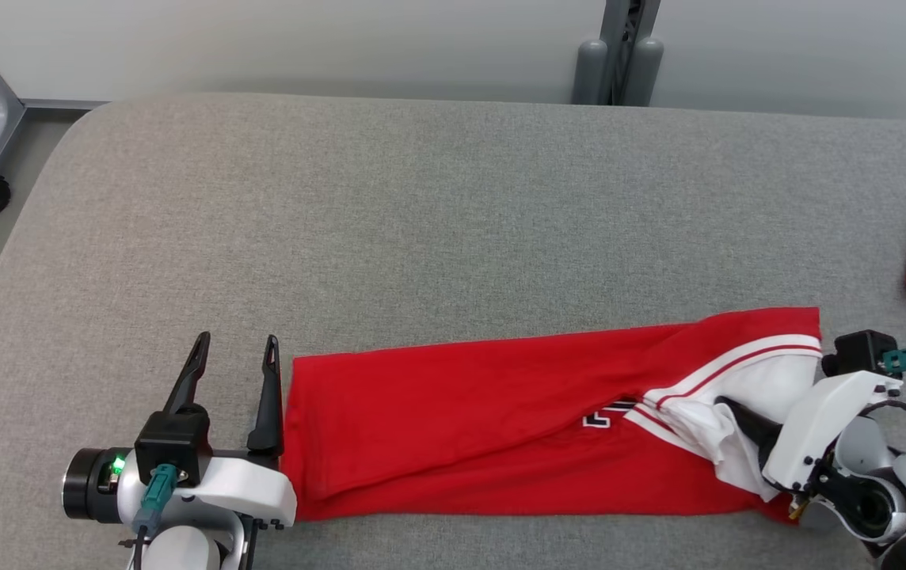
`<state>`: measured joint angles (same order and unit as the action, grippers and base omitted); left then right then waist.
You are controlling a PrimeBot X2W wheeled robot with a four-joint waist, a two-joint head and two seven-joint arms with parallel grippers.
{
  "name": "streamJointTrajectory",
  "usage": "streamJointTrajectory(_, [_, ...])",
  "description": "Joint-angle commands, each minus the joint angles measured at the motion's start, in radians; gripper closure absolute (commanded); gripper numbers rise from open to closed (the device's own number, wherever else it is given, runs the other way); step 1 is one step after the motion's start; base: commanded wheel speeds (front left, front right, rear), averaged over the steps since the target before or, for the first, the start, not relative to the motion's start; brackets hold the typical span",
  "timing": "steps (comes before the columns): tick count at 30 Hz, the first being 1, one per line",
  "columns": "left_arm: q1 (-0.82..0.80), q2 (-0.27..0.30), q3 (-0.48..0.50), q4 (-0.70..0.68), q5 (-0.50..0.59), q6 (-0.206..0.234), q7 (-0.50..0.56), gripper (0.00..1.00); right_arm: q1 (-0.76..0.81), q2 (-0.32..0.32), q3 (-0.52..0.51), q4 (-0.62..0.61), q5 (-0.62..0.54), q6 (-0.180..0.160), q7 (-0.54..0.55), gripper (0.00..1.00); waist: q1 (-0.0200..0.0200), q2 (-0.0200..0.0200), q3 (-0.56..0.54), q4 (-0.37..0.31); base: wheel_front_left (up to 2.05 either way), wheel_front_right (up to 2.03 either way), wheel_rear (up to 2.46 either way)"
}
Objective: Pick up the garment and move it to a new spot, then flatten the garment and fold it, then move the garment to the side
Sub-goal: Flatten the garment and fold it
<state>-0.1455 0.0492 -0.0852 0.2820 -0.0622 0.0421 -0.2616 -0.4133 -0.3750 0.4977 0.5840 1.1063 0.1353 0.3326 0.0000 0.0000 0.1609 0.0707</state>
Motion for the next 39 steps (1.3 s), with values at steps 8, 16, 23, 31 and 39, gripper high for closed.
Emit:
streamJointTrajectory(8, [0.020, 0.003, -0.005, 0.003, -0.022, 0.011, -0.004, 0.00, -0.075, -0.106, 0.022, 0.093, -0.079, -0.007, -0.011, 1.00, 0.0000, 0.0000, -0.032, 0.013, 0.00, 0.00, 0.00])
streamJointTrajectory(16, [0.035, 0.003, -0.010, 0.004, -0.037, 0.023, -0.004, 0.00, -0.130, -0.177, 0.059, 0.175, -0.173, -0.007, -0.004, 1.00, 0.0000, 0.0000, -0.054, 0.019, 0.00, 0.00, 0.00])
streamJointTrajectory(23, [0.045, 0.004, -0.007, 0.008, -0.084, 0.030, -0.004, 0.00, -0.161, -0.181, 0.086, 0.206, -0.203, -0.007, 0.012, 1.00, 0.0000, 0.0000, -0.067, 0.014, 0.00, 0.00, 0.00])
streamJointTrajectory(31, [0.055, 0.004, -0.017, -0.004, -0.123, 0.045, -0.004, 0.00, -0.183, -0.167, 0.131, 0.161, -0.214, -0.005, 0.049, 1.00, 0.0000, 0.0000, -0.096, -0.008, 0.00, 0.00, 0.00])
streamJointTrajectory(39, [0.074, 0.004, -0.036, -0.001, -0.151, 0.061, -0.004, 0.00, -0.179, -0.148, 0.163, 0.054, -0.222, -0.005, 0.133, 1.00, 0.0000, 0.0000, -0.134, -0.045, 0.00, 0.00, 0.00])
